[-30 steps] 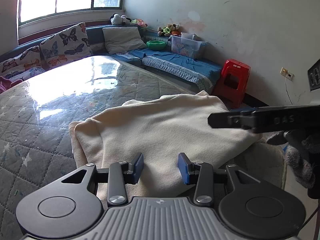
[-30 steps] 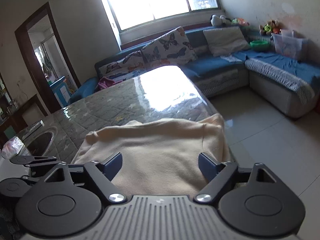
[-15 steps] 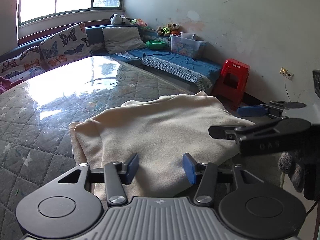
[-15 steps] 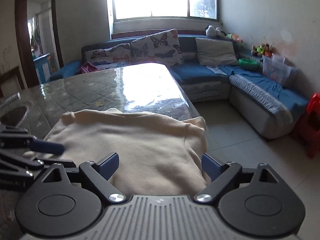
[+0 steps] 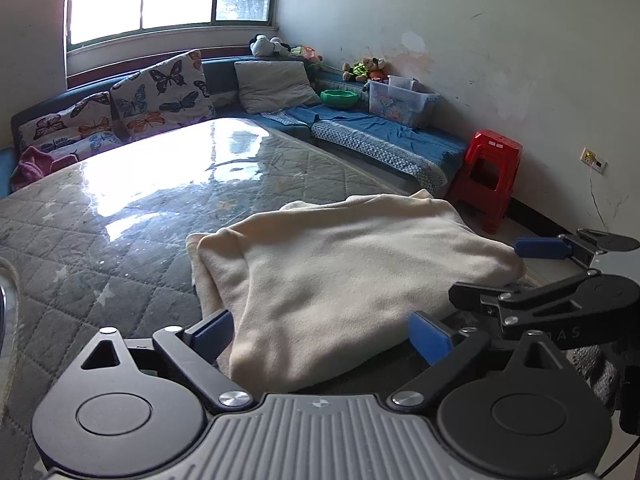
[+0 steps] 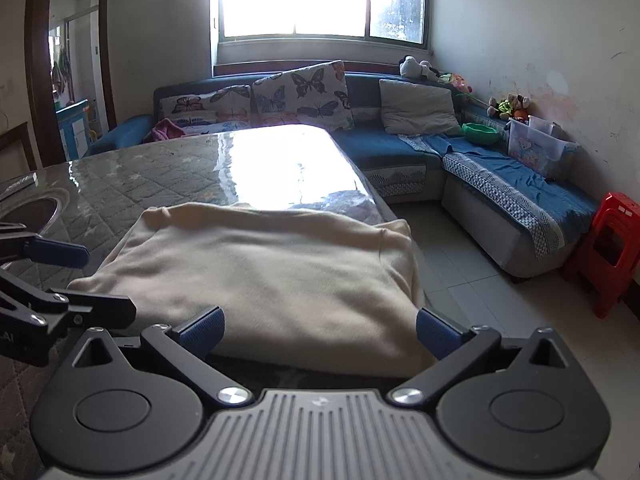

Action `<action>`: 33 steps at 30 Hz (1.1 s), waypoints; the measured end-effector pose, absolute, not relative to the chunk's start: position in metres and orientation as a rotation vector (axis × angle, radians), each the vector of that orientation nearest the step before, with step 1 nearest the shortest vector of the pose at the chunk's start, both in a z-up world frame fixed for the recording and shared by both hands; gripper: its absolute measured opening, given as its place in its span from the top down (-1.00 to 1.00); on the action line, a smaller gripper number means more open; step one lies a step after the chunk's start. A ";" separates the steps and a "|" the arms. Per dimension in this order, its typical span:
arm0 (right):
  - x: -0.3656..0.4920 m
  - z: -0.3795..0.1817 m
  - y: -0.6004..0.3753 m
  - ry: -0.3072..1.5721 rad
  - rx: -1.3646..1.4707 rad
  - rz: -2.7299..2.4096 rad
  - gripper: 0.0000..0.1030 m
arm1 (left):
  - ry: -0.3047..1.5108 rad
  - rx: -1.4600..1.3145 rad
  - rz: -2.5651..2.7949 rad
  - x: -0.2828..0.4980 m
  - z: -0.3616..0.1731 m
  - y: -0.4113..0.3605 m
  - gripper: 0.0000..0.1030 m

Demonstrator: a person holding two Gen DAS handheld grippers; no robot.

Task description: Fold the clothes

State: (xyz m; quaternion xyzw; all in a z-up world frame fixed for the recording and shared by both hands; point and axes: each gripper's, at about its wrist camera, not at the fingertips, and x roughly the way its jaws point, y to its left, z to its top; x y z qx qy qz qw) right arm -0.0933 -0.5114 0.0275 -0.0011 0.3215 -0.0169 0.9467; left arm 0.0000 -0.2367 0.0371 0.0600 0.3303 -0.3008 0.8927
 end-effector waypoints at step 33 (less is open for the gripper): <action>-0.141 0.022 -0.467 0.691 -0.017 -0.057 -1.00 | 0.700 0.119 -0.536 -0.046 0.033 -0.204 -1.00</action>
